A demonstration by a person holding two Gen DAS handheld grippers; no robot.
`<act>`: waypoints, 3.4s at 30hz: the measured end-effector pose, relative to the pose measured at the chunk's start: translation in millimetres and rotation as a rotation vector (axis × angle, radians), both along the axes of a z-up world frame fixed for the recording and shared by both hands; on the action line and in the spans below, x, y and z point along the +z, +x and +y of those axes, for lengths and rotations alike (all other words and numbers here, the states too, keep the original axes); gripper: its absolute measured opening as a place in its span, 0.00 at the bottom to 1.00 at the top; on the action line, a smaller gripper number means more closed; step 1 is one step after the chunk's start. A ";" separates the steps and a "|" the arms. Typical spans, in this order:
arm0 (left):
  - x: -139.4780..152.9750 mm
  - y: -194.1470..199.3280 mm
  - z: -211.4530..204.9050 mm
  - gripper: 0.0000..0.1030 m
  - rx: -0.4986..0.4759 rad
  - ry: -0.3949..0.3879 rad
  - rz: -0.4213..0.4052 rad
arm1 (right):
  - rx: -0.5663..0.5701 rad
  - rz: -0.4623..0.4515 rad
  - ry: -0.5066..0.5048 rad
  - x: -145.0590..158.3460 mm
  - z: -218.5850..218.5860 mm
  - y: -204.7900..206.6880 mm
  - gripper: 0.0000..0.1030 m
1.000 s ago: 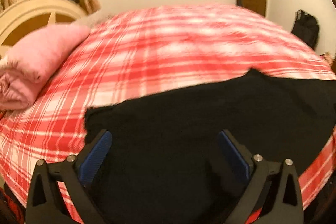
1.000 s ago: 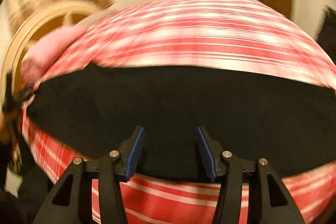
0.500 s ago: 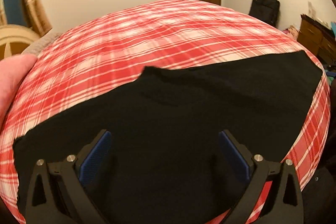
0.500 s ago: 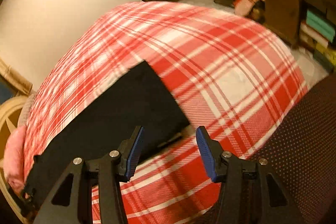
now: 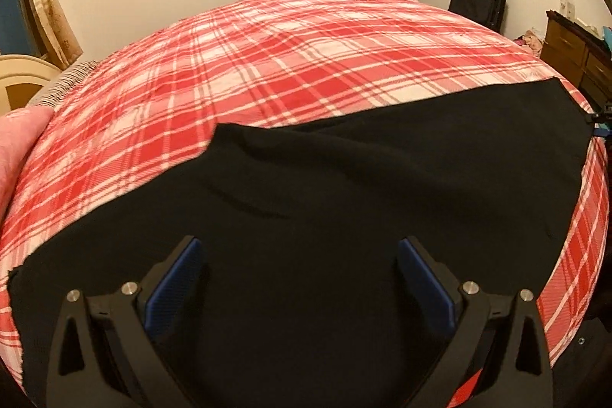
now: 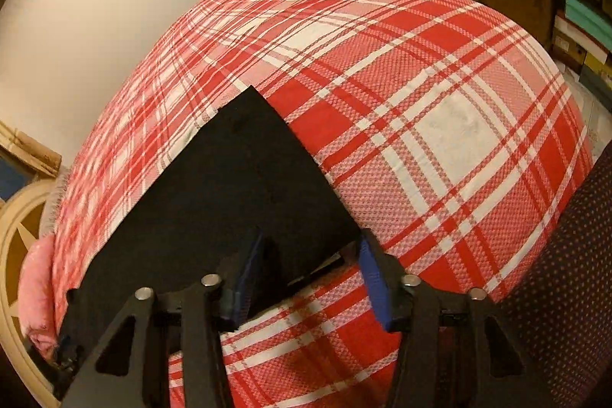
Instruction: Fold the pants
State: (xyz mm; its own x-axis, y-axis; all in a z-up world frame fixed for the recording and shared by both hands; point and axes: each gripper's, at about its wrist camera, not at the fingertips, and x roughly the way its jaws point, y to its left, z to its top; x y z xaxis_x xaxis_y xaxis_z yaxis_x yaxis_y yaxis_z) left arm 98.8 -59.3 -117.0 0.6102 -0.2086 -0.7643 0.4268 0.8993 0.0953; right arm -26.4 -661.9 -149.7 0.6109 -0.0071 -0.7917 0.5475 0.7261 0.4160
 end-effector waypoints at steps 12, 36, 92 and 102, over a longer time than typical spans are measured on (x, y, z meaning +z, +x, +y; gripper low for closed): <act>19.6 -13.9 -42.8 1.00 -0.129 -0.092 0.031 | -0.020 -0.059 0.023 -3.3 1.1 -3.0 0.25; 16.3 25.4 -206.6 0.91 -0.405 -0.661 0.442 | 0.426 -0.134 -0.551 38.6 184.4 36.7 0.07; 4.0 35.0 -336.1 0.80 -0.477 -0.673 0.668 | 0.174 -0.069 -0.076 2.5 -18.4 10.5 0.53; 2.3 39.6 -324.6 0.80 -0.450 -0.734 0.695 | 0.219 -0.068 -0.095 7.0 3.0 8.1 0.09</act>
State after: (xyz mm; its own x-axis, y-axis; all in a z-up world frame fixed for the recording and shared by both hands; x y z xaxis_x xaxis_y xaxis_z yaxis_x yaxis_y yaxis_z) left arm 138.4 -383.8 -114.7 -0.1491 -0.8468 -0.5106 0.4829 0.3883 -0.7849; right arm -18.2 -658.8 -142.7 0.6576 0.0588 -0.7510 0.3457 0.8622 0.3702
